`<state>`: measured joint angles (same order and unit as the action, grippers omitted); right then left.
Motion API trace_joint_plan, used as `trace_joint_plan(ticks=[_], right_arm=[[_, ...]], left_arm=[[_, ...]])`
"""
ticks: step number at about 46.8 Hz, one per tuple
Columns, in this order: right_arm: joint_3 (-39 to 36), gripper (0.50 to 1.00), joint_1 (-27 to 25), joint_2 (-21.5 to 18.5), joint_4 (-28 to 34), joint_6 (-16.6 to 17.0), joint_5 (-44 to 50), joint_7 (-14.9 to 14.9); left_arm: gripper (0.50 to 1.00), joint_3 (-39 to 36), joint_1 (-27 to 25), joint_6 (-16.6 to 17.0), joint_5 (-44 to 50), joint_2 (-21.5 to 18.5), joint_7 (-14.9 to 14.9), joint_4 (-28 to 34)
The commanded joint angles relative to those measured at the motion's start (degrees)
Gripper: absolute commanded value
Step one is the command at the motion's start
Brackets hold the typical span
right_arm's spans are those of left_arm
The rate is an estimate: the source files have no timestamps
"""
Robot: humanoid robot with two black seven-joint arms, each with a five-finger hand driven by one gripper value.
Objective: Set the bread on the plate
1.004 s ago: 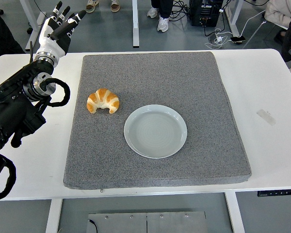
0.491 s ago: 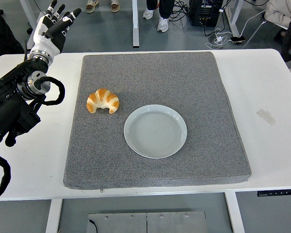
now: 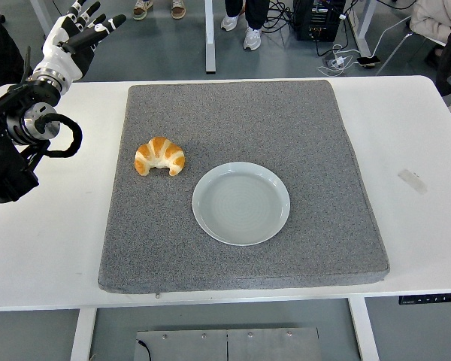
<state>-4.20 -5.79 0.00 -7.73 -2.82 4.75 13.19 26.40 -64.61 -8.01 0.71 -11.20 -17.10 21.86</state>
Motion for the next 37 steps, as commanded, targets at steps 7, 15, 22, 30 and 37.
trace_joint_plan(ticks=[7, 15, 22, 30, 37], right_arm=[[0.0, 1.0, 0.0, 0.0, 0.0, 0.0, 0.0, 0.0], [0.0, 1.0, 0.0, 0.0, 0.0, -0.1, 0.0, 0.0], [0.0, 1.0, 0.0, 0.0, 0.0, 0.0, 0.0, 0.0], [0.0, 1.0, 0.0, 0.0, 0.0, 0.0, 0.0, 0.0], [0.0, 1.0, 0.0, 0.0, 0.0, 0.0, 0.0, 0.0]], left_arm=[[0.995, -7.6, -1.0, 0.0, -0.2, -2.2, 1.4, 3.7], [0.992, -17.6, -3.9, 0.5, -0.2, -6.7, 1.4, 9.8], [0.992, -22.4, -4.6, 0.6, -0.4, -9.4, 1.5, 14.2], [0.992, -31.6, -8.2, 0.7, -1.3, -12.2, 1.5, 18.7], [0.992, -34.2, -9.6, 0.8, -6.6, -15.3, 1.5, 22.8]])
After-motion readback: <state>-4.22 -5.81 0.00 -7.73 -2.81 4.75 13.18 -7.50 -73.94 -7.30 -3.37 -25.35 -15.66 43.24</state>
